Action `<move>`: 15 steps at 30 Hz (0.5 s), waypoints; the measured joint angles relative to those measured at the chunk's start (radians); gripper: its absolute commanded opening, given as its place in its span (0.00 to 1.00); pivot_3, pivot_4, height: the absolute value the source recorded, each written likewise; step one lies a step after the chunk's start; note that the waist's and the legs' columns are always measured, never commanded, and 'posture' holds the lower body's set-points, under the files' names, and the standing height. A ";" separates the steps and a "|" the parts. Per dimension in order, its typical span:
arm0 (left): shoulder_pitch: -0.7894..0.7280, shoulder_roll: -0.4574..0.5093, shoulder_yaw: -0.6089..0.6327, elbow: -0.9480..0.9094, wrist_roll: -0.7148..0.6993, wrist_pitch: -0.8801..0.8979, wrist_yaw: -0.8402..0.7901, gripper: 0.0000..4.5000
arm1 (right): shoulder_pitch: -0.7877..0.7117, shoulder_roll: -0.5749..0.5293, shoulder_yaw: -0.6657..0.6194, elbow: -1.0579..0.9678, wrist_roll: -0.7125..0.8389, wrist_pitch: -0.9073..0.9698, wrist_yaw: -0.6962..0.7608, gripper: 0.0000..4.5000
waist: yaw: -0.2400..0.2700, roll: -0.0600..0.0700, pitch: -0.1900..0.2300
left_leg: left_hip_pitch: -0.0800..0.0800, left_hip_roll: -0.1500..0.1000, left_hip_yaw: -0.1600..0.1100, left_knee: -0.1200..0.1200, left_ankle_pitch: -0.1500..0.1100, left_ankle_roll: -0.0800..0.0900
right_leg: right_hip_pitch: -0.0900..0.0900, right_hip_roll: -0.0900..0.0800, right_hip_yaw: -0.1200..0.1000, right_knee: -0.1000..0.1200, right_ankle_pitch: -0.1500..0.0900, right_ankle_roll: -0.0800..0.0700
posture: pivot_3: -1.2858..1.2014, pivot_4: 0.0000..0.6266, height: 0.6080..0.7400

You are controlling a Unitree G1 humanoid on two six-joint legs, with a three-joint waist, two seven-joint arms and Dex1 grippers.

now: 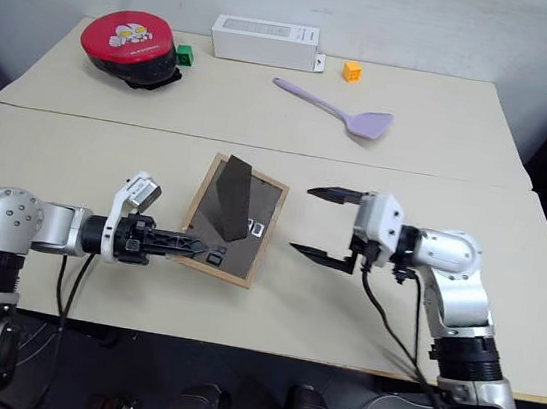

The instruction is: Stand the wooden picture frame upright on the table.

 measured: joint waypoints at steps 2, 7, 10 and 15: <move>-0.013 0.048 -0.062 0.083 -0.135 0.007 0.030 0.28 | -0.026 -0.003 0.009 0.110 -0.139 -0.291 -0.029 0.99 | -0.010 0.000 0.000 | 0.000 0.000 0.000 0.001 0.000 -0.001 | 0.000 0.000 0.000 0.000 0.000 0.000 | 0.52 0.24 1.00; -0.058 0.076 -0.192 0.199 -0.419 0.005 0.168 0.28 | -0.089 0.077 0.021 0.302 -0.497 -0.717 -0.312 0.99 | -0.023 0.000 0.000 | 0.001 0.000 0.000 0.000 0.001 -0.002 | -0.001 0.001 0.001 0.003 0.000 0.000 | 0.52 0.24 1.00; -0.066 0.071 -0.249 0.240 -0.573 0.006 0.289 0.28 | -0.107 0.131 0.025 0.338 -0.684 -0.811 -0.508 0.99 | -0.022 0.000 0.000 | 0.000 0.000 0.000 0.001 0.002 -0.003 | -0.003 0.001 0.002 0.004 0.000 0.000 | 0.52 0.24 1.00; -0.066 0.072 -0.278 0.314 -0.780 -0.004 0.471 0.28 | -0.135 0.136 0.037 0.360 -0.925 -0.832 -0.792 0.99 | -0.023 0.000 0.000 | 0.000 -0.001 0.000 0.002 0.002 -0.004 | -0.004 0.002 0.003 0.005 0.000 0.000 | 0.52 0.24 1.00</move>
